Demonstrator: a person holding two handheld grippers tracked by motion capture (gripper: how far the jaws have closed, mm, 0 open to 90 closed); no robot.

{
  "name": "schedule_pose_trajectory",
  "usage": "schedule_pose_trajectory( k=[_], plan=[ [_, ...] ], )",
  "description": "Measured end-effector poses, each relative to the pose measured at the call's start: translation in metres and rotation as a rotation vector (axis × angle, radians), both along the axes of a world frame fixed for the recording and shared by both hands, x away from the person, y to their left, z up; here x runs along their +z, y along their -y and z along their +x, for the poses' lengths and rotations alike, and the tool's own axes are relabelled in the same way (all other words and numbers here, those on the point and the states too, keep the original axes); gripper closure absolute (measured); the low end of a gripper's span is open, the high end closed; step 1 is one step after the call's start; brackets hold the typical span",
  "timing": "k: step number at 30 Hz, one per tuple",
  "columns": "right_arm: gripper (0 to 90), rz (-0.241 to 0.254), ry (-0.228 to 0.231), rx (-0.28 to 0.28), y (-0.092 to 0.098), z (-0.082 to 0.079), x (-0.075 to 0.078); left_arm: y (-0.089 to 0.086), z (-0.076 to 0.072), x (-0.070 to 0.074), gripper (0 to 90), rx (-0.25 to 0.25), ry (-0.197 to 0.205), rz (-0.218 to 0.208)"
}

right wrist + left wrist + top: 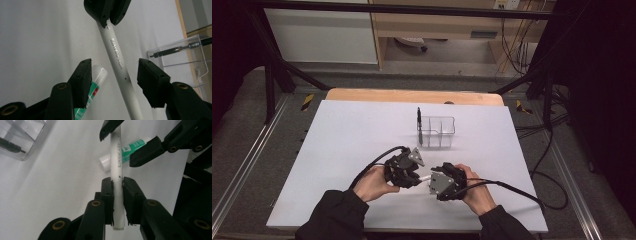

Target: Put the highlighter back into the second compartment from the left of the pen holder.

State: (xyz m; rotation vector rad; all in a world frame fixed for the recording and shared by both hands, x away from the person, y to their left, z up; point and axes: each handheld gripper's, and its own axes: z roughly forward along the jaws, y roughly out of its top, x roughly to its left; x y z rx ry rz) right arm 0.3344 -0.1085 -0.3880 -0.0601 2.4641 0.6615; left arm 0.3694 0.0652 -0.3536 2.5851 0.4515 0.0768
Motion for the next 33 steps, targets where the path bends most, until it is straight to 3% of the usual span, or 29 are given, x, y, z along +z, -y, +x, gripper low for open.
schedule_pose_trajectory(
  k=[18, 28, 33],
  plan=[
    [74.2, -0.094, 0.074, 0.115, 0.001, -0.006, -0.005, 0.022, 0.000, -0.003, 78.1, -0.034, -0.013, 0.014],
    [78.5, -0.117, 0.079, 0.130, 0.001, -0.006, -0.006, 0.018, 0.000, -0.002, 76.7, -0.041, -0.001, -0.015],
    [78.6, -0.126, 0.078, 0.099, 0.004, -0.005, -0.003, 0.008, -0.001, -0.001, 59.9, -0.013, 0.056, -0.039]
  ],
)
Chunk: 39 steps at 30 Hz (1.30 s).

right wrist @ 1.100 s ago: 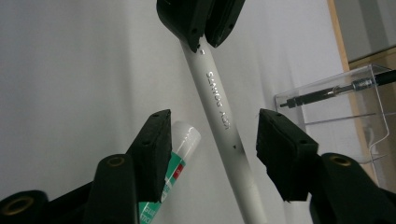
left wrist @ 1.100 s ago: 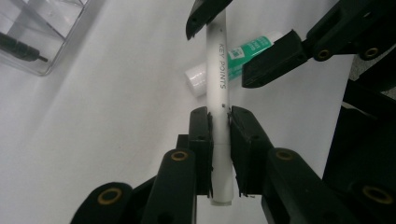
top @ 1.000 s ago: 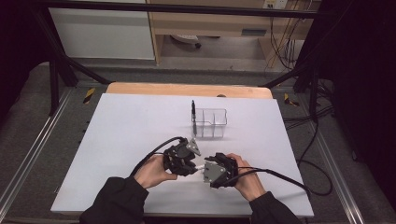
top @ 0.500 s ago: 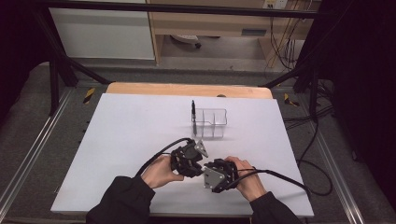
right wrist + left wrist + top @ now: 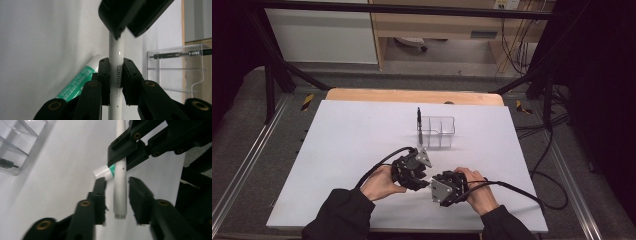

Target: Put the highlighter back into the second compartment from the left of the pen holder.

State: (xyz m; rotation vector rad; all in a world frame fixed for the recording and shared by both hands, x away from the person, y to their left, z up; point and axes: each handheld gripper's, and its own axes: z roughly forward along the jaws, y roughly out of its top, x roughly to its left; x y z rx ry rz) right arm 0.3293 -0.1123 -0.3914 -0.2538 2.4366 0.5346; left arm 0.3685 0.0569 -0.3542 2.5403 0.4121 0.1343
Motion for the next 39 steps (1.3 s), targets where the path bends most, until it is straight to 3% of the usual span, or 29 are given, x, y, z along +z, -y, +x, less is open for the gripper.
schedule_pose_trajectory(
  k=[7, 12, 20, 27, 32, 39],
  plan=[
    [78.5, 0.026, -0.025, -0.060, 0.007, 0.006, 0.003, -0.025, -0.002, 0.000, 37.6, 0.062, 0.090, -0.024],
    [78.5, 0.044, -0.042, -0.109, 0.015, 0.011, 0.003, -0.048, -0.003, -0.007, 25.8, 0.121, 0.102, -0.040],
    [78.5, 0.111, -0.093, -0.195, 0.026, 0.021, 0.002, -0.084, -0.004, -0.021, 16.0, 0.231, 0.116, -0.068],
    [78.5, 0.210, -0.142, -0.276, 0.035, 0.030, 0.007, -0.115, -0.006, -0.035, 13.3, 0.317, 0.118, -0.091],
    [78.5, 0.305, -0.185, -0.350, 0.040, 0.036, 0.012, -0.135, -0.010, -0.046, 12.4, 0.368, 0.122, -0.100],
    [78.5, 0.443, -0.231, -0.423, 0.045, 0.043, 0.020, -0.162, -0.015, -0.057, 12.4, 0.437, 0.118, -0.143]
  ],
)
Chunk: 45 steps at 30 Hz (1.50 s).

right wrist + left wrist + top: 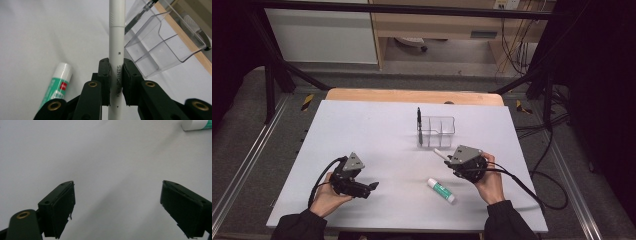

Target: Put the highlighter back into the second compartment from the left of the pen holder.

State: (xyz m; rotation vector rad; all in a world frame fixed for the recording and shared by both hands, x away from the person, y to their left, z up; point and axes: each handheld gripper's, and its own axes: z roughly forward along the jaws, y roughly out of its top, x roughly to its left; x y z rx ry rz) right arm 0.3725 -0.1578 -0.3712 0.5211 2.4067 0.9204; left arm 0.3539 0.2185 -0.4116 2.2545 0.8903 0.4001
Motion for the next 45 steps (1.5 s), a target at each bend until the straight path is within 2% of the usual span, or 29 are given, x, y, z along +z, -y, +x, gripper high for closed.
schedule_pose_trajectory(
  k=[8, 13, 21, 29, 32, 38, 45],
  plan=[
    [78.5, 0.170, -0.033, -0.082, 0.004, 0.009, 0.011, -0.024, -0.004, -0.010, 12.4, 0.058, -0.005, -0.019],
    [78.6, 0.240, -0.036, -0.129, 0.005, 0.018, 0.018, -0.035, -0.006, -0.016, 12.4, 0.084, -0.013, -0.031],
    [78.6, 0.367, -0.024, -0.166, -0.005, 0.034, 0.032, -0.043, -0.007, -0.017, 12.4, 0.103, -0.010, -0.050],
    [78.6, 0.488, -0.001, -0.235, -0.015, 0.058, 0.045, -0.046, -0.007, -0.020, 12.4, 0.111, -0.015, -0.057],
    [78.6, 0.536, -0.007, -0.243, -0.018, 0.070, 0.048, -0.046, -0.006, -0.020, 12.4, 0.111, -0.019, -0.058],
    [78.6, 0.553, 0.005, -0.266, -0.024, 0.090, 0.050, -0.047, -0.006, -0.021, 12.5, 0.112, -0.023, -0.061],
    [78.6, 0.555, 0.021, -0.312, -0.027, 0.113, 0.042, -0.048, -0.005, -0.022, 12.5, 0.113, -0.024, -0.064]
  ],
)
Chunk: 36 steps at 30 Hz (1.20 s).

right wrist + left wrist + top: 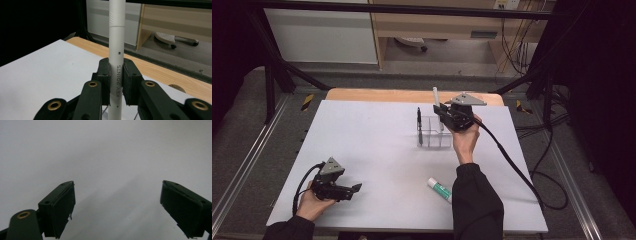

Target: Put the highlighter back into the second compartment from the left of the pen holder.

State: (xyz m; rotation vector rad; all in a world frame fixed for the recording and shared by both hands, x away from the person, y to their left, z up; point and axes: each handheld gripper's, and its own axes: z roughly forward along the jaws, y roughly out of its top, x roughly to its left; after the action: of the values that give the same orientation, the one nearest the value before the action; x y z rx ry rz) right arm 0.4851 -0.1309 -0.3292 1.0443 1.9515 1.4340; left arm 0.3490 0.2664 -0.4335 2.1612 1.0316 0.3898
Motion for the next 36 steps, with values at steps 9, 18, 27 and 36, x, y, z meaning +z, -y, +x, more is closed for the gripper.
schedule_pose_trajectory(
  k=[9, 18, 27, 36],
  plan=[
    [78.6, 0.026, -0.022, -0.030, -0.002, 0.018, -0.010, 0.000, 0.000, -0.001, 12.5, -0.001, -0.004, 0.001],
    [78.6, 0.013, -0.057, -0.029, -0.012, 0.028, -0.034, 0.000, 0.000, -0.002, 12.5, -0.001, -0.010, -0.001],
    [78.6, 0.024, -0.101, -0.026, -0.009, 0.024, -0.059, 0.001, 0.000, -0.003, 12.5, -0.006, -0.013, 0.005],
    [78.5, 0.019, -0.113, -0.030, -0.004, 0.020, -0.072, 0.000, 0.000, -0.003, 12.5, -0.004, -0.016, 0.005]
  ],
)
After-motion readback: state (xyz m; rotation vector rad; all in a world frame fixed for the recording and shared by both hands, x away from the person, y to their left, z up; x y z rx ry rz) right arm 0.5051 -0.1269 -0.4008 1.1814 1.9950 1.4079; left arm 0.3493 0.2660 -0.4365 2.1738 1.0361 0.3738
